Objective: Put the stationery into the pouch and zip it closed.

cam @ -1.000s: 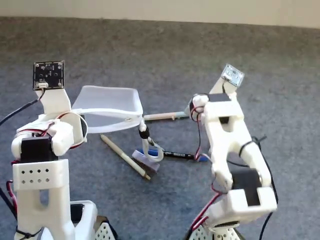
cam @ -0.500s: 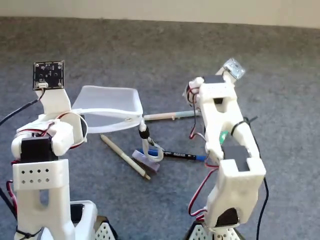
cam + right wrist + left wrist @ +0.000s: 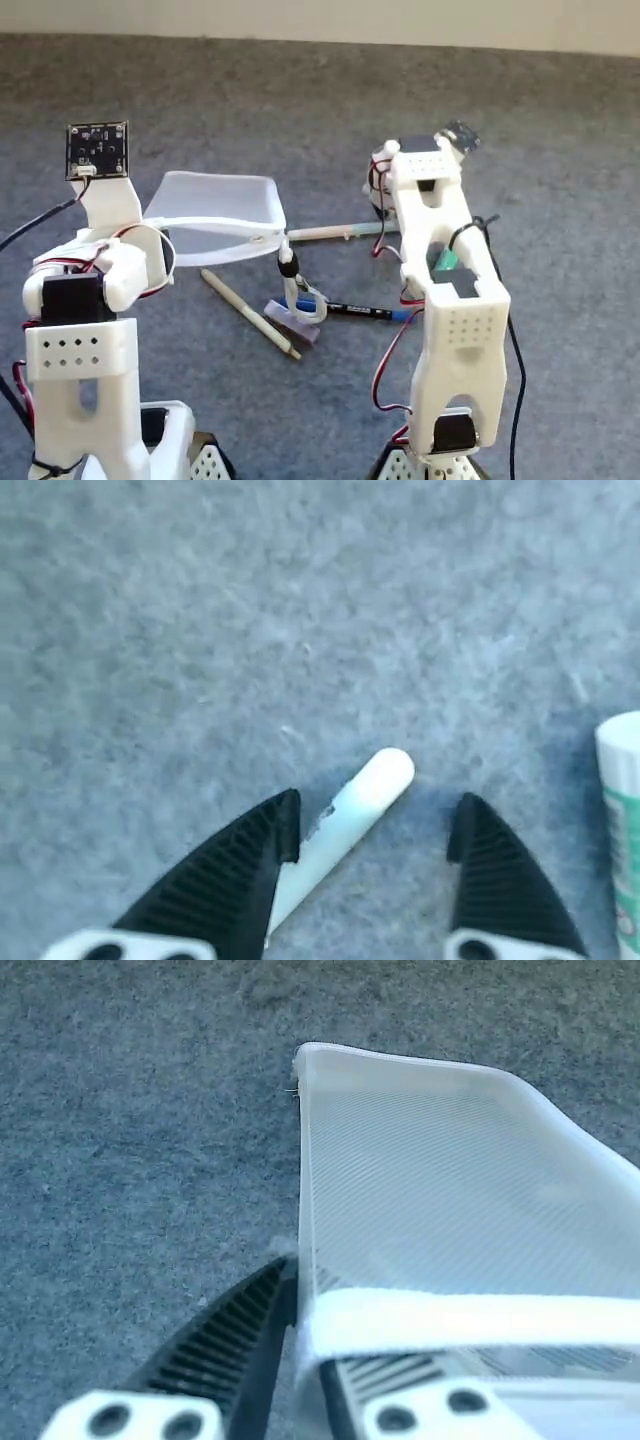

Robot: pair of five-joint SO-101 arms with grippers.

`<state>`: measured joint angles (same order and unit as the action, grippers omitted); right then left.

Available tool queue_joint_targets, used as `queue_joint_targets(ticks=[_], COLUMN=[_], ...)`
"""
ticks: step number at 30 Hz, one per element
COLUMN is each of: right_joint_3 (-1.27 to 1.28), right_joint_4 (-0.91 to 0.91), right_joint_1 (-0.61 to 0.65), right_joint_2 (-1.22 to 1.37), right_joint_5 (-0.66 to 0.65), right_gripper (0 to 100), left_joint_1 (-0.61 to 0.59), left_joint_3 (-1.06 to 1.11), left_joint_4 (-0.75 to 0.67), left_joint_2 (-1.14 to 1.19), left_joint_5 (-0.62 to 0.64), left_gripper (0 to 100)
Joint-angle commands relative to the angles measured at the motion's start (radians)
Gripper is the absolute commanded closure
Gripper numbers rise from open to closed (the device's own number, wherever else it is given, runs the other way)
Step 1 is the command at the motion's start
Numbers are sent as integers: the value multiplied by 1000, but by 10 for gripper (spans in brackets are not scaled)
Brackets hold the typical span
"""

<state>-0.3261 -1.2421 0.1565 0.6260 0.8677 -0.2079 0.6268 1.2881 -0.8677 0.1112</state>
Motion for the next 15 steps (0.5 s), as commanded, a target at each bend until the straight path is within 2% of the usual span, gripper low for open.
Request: queue_joint_targets(ticks=[1,3,10,15], right_joint_3=[-51,-51,-51,-145], right_joint_4=[1,-2,-16,-133], right_joint_1=[12,10,8,4], right_joint_2=[-5,-7,-8,-8], right_joint_5=[5,3,3,3], right_gripper=[933,998,994,994], left_joint_1=[-12,-12,-12,-12], left_joint_3=[-38,-38,-38,-38], left_joint_4=[-2,-2,-2,-3], left_joint_2=[-31,-31,-31,-31], left_joint_5=[-6,-6,-6,-6], left_gripper=[989,989,989,989])
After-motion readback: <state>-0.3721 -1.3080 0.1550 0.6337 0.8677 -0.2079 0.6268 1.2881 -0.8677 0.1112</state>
